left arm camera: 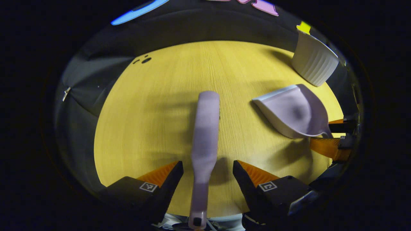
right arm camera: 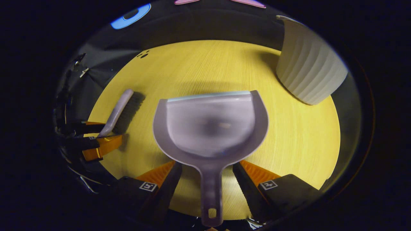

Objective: Pick up the small broom and dustpan from the desktop, sweep the trash into the dustpan with the broom, and then empty the trash into the garbage bin.

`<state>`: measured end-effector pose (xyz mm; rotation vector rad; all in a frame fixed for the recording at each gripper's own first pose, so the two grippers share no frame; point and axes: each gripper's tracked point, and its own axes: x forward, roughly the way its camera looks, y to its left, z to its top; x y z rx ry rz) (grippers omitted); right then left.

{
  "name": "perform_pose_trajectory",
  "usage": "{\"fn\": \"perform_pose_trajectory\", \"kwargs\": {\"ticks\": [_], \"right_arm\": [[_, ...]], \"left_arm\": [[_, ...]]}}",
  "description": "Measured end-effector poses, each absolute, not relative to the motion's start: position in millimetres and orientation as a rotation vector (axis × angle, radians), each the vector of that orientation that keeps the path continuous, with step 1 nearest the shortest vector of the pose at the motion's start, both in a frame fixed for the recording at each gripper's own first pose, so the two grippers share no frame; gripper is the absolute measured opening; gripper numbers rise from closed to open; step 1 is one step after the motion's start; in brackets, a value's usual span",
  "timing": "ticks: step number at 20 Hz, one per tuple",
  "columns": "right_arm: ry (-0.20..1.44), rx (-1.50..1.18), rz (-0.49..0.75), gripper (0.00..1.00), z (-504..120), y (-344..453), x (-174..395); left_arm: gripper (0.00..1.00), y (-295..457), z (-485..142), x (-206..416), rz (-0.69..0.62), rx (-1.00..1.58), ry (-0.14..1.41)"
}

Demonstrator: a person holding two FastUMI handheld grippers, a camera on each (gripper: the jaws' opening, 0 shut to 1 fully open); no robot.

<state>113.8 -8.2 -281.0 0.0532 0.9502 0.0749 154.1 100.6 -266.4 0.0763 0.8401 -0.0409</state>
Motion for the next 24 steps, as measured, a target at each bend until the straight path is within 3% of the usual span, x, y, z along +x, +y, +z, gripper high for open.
{"fn": "perform_pose_trajectory", "kwargs": {"ticks": [8,15,19,24], "right_arm": [[0.529,0.018,0.003,0.99,-153.9,-23.1,97.0],[0.126,-0.037,0.018,0.99,-38.5,-6.3,51.9],[0.06,-0.053,0.012,0.98,-34.0,-4.2,31.9],[0.147,-0.052,0.035,0.97,-76.2,10.4,7.5]], "left_arm": [[0.98,87.0,-123.6,98.9,-0.043,-0.015,0.331],[0.98,69.2,-50.4,29.5,-0.043,-0.072,0.03],[0.98,59.4,-46.2,3.3,-0.008,-0.091,-0.039],[0.96,34.8,-72.5,-14.5,-0.064,-0.108,0.04]]}}
